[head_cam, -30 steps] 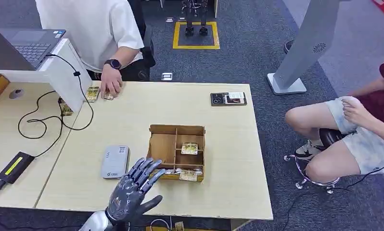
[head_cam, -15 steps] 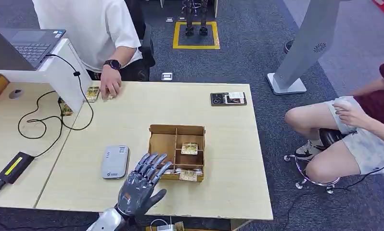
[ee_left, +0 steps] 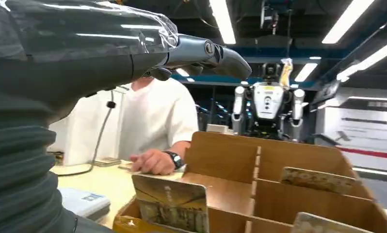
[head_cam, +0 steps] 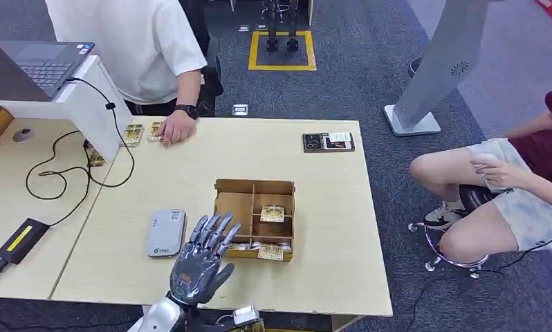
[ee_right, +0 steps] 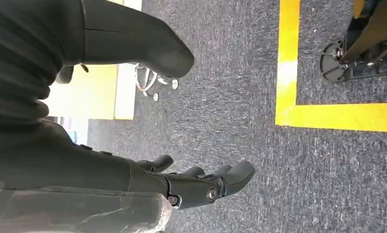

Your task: Pass the card to the sensor for recognition and then transmit it.

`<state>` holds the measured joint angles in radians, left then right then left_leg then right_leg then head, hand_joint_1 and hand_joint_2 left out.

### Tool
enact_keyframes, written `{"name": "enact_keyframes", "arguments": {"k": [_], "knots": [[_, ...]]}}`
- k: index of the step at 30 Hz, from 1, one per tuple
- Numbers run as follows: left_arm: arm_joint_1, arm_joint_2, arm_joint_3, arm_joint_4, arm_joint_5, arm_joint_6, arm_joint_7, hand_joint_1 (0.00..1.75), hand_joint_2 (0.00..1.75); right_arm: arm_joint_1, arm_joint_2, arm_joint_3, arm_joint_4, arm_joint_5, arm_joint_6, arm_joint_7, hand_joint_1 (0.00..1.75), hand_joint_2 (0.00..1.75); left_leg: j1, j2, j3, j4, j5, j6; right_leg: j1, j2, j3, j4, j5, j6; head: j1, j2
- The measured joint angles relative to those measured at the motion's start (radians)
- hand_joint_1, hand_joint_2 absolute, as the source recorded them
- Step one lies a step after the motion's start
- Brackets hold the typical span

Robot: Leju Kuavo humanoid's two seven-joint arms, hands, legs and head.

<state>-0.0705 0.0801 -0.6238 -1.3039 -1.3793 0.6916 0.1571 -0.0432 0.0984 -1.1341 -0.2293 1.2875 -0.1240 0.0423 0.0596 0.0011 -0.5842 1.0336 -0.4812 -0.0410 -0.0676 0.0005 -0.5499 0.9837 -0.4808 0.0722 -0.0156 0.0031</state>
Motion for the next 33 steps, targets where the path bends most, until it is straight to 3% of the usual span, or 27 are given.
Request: {"name": "enact_keyframes", "arguments": {"k": [13,14,15,16,17,24,25,33], "knots": [[0.003,-0.014,0.053,0.02,-0.087,-0.029,0.075,0.0,1.75,0.003,0.002,-0.001,-0.007,0.0,0.0,0.005,0.0,1.75,0.0,0.0,0.0,0.0,0.0,0.0,0.0,0.0,0.0,0.0,0.0,0.0,0.0,0.0],[0.004,-0.015,0.057,0.022,-0.089,-0.031,0.075,0.17,1.75,0.003,0.002,-0.001,-0.008,0.0,0.0,0.005,0.0,1.75,0.0,0.0,0.0,0.0,0.0,0.0,0.0,0.0,0.0,0.0,0.0,0.0,0.0,0.0],[0.004,-0.016,0.059,0.023,-0.09,-0.033,0.075,0.8,1.75,0.003,0.002,-0.001,-0.008,0.0,0.0,0.005,0.0,1.75,0.0,0.0,0.0,0.0,0.0,0.0,0.0,0.0,0.0,0.0,0.0,0.0,0.0,0.0],[0.004,-0.016,0.06,0.025,-0.09,-0.035,0.075,1.54,1.75,0.003,0.002,-0.001,-0.009,0.001,0.0,0.005,0.0,1.75,0.0,0.0,0.0,0.0,0.0,0.0,0.0,0.0,0.0,0.0,0.0,0.0,0.0,0.0],[0.004,-0.016,0.061,0.027,-0.091,-0.042,0.074,1.62,1.75,0.003,0.002,-0.001,-0.01,0.001,0.0,0.005,0.0,1.75,0.0,0.0,0.0,0.0,0.0,0.0,0.0,0.0,0.0,0.0,0.0,0.0,0.0,0.0],[0.004,-0.016,0.062,0.04,-0.102,-0.073,0.09,1.62,1.75,0.003,0.005,-0.001,-0.012,0.001,0.0,0.006,0.0,1.75,0.0,0.0,0.0,0.0,0.0,0.0,0.0,0.0,0.0,0.0,0.0,0.0,0.0,0.0],[0.004,-0.016,0.062,0.041,-0.103,-0.074,0.09,1.75,1.75,0.003,0.005,-0.001,-0.012,0.001,0.0,0.006,0.0,1.75,0.0,0.0,0.0,0.0,0.0,0.0,0.0,0.0,0.0,0.0,0.0,0.0,0.0,0.0],[0.003,-0.016,0.065,0.05,-0.123,-0.092,0.105,1.75,1.75,0.003,0.006,-0.001,-0.012,0.001,0.0,0.006,0.0,1.75,0.0,0.0,0.0,0.0,0.0,0.0,0.0,0.0,0.0,0.0,0.0,0.0,0.0,0.0]]}}
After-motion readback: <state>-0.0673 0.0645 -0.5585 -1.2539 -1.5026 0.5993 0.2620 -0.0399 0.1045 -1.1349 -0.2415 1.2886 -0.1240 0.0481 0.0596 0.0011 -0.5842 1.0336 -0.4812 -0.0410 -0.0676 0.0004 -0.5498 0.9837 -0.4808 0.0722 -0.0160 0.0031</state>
